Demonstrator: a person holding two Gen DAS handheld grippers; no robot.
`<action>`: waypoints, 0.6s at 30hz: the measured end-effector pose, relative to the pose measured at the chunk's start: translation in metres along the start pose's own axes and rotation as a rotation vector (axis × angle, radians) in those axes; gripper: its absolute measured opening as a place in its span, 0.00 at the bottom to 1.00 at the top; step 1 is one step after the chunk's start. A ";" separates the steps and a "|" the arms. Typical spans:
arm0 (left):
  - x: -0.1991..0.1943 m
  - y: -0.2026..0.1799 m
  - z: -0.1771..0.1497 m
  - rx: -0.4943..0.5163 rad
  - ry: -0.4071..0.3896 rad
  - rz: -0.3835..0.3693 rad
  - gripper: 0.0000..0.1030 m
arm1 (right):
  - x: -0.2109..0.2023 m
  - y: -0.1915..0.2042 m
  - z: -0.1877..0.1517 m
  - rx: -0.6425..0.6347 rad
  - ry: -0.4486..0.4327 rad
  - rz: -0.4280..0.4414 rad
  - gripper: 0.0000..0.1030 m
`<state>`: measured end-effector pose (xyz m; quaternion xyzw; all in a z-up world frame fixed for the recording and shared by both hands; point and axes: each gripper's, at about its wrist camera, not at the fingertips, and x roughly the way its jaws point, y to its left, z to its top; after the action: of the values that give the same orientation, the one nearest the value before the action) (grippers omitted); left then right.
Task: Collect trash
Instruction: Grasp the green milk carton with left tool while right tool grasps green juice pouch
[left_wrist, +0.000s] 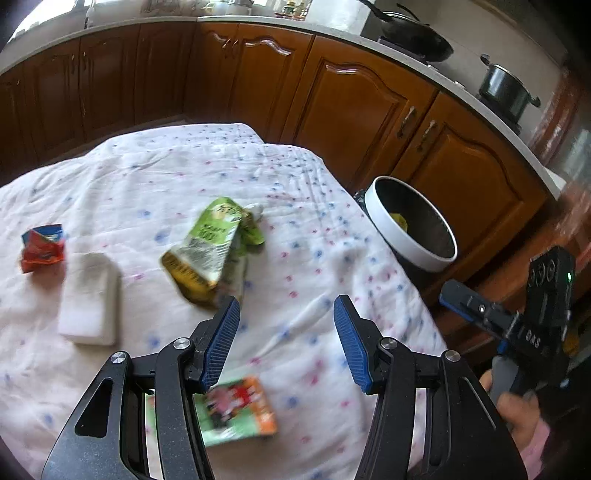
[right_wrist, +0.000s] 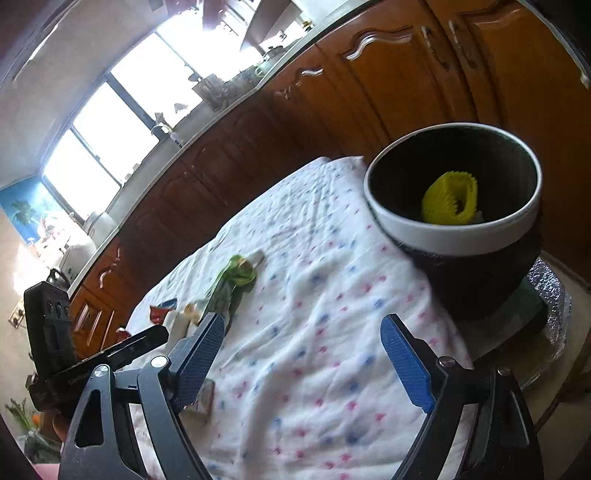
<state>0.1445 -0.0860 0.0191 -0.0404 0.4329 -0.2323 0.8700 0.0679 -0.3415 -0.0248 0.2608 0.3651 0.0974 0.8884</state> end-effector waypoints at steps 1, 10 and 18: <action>-0.001 0.002 -0.002 0.014 0.000 0.003 0.52 | 0.000 0.003 -0.001 -0.010 0.007 0.003 0.86; -0.030 0.026 -0.026 0.202 0.028 -0.050 0.58 | 0.013 0.030 -0.012 -0.060 0.055 0.033 0.86; -0.024 0.025 -0.040 0.457 0.088 -0.051 0.73 | 0.043 0.057 -0.007 -0.082 0.098 0.085 0.86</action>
<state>0.1107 -0.0477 0.0050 0.1571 0.4054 -0.3478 0.8307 0.0946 -0.2744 -0.0243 0.2345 0.3923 0.1623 0.8745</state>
